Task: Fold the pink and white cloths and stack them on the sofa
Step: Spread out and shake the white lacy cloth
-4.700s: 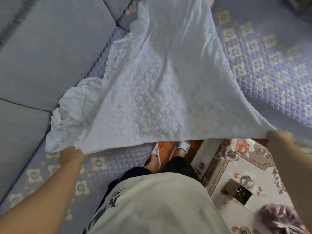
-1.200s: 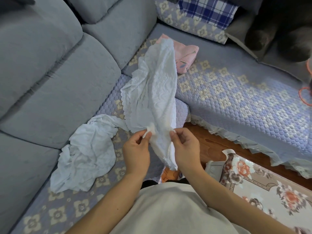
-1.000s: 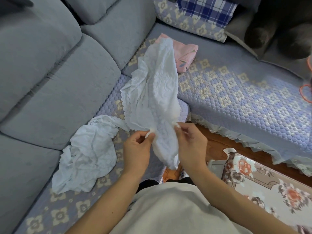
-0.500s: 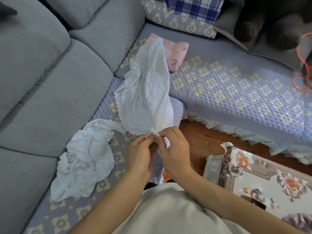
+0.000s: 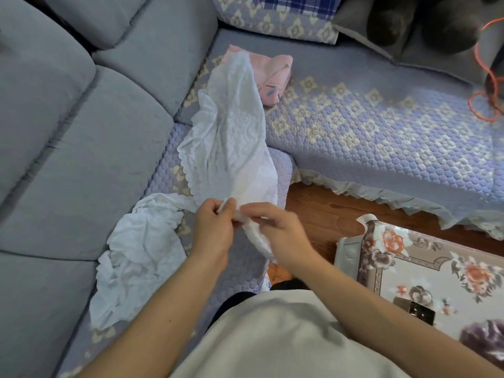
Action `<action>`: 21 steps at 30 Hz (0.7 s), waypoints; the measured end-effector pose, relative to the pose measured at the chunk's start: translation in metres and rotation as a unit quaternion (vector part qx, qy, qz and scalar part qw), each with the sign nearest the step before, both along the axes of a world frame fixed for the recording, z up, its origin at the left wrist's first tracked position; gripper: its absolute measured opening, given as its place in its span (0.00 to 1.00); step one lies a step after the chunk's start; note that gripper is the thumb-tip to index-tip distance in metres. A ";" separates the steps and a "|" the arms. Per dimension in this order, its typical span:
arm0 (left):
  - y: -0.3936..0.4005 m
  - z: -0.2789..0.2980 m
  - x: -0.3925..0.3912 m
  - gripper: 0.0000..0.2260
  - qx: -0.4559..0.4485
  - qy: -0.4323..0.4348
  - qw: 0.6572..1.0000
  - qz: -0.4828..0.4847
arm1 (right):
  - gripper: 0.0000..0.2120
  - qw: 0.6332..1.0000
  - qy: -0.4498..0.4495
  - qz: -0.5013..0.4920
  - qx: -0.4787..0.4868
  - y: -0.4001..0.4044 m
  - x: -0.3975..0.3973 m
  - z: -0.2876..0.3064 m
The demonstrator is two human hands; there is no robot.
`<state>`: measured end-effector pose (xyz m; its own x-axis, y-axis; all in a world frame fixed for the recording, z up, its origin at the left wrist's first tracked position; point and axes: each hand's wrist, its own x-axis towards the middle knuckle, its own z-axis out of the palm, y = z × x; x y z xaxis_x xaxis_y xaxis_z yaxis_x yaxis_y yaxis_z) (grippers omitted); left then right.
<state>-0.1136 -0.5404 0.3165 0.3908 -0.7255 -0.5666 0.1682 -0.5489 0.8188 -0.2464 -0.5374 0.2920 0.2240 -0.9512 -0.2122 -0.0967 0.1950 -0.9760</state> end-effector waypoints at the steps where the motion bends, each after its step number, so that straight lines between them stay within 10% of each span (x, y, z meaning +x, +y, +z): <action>1: -0.006 0.002 0.002 0.09 -0.014 -0.024 0.999 -0.024 | 0.21 0.996 -0.013 -0.068 0.058 -0.007 -0.013 -0.004; 5: -0.034 0.028 -0.001 0.09 -0.080 -0.094 0.987 -0.105 | 0.17 0.970 0.193 -0.080 0.125 -0.011 -0.061 -0.048; 10: -0.071 0.075 -0.017 0.06 -0.104 0.056 0.991 -0.058 | 0.30 0.922 0.293 0.079 0.240 0.014 -0.070 -0.123; 16: -0.094 0.120 -0.030 0.05 -0.145 0.147 0.979 0.002 | 0.34 0.890 -0.009 -0.230 0.393 0.011 -0.066 -0.140; 21: -0.107 0.138 -0.033 0.06 -0.169 0.189 0.967 0.026 | 0.25 0.897 -0.092 -0.211 0.378 -0.006 -0.056 -0.143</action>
<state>-0.1465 -0.6472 0.4548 0.2434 -0.8789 -0.4102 0.5107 -0.2434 0.8246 -0.3023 -0.5436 0.1487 -0.0243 -0.5602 -0.8280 0.2905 0.7885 -0.5421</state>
